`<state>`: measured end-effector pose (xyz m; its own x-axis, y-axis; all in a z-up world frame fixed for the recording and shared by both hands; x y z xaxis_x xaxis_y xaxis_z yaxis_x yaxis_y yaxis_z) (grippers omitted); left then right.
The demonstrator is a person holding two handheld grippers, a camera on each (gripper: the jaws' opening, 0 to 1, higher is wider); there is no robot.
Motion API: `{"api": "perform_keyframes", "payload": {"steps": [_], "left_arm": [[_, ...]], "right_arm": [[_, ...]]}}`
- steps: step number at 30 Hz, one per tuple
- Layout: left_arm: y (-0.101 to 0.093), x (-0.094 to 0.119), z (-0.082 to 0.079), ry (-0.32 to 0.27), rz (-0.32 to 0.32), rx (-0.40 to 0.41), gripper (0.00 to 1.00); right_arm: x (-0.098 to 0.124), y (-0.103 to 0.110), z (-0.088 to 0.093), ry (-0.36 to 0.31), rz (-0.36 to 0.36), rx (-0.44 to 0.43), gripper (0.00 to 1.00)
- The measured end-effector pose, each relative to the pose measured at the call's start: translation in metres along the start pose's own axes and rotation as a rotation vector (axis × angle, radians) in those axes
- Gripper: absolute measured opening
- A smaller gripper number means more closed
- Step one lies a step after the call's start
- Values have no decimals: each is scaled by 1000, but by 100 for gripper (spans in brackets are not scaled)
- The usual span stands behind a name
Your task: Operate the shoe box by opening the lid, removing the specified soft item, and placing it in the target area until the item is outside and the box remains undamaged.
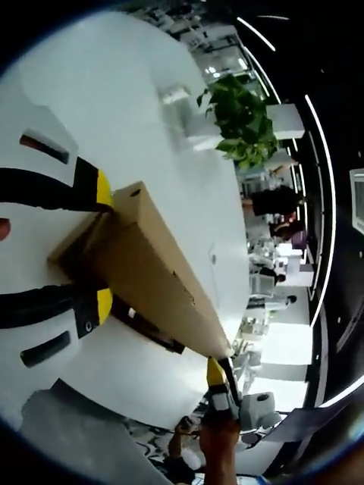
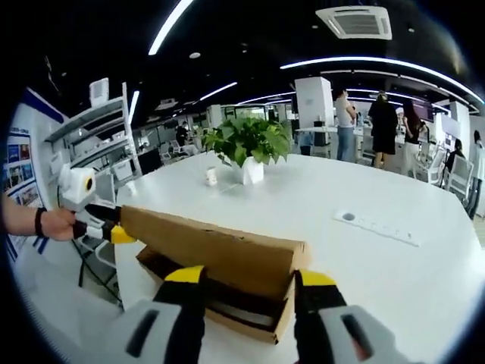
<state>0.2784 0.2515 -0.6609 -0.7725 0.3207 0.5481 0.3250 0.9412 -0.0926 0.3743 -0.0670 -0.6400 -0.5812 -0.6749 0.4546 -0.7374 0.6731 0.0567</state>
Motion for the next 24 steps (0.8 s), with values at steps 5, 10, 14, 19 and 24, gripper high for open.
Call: {"api": "perform_keyframes", "payload": {"steps": [5, 10, 14, 19, 24], "left_arm": [[0, 1, -10, -24, -46, -36, 34], [0, 2, -21, -45, -84, -82, 32], [5, 2, -26, -60, -104, -62, 28], [8, 0, -29, -65, -123, -71, 23], [12, -1, -32, -75, -137, -63, 18]], "right_arm": [[-1, -1, -11, -6, 7, 51, 44], [-1, -2, -21, -25, 17, 58, 44], [0, -2, -27, -38, 22, 61, 44], [-1, -6, -30, -55, 21, 61, 44], [-1, -4, -33, -49, 13, 99, 46]]}}
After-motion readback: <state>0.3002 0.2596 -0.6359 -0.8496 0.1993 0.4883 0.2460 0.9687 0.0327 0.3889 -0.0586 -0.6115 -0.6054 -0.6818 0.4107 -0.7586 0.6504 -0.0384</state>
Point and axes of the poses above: the point that each gripper's makers call its tool centre point, and the gripper's own axes: x roughly backward along the fingers, y roughly to its left, z roughly out of its underside, the point moved 9 cm from there along x, roughly backward along the fingers, and after that the axes turned 5 degrees about x, right-handed, at the moved point
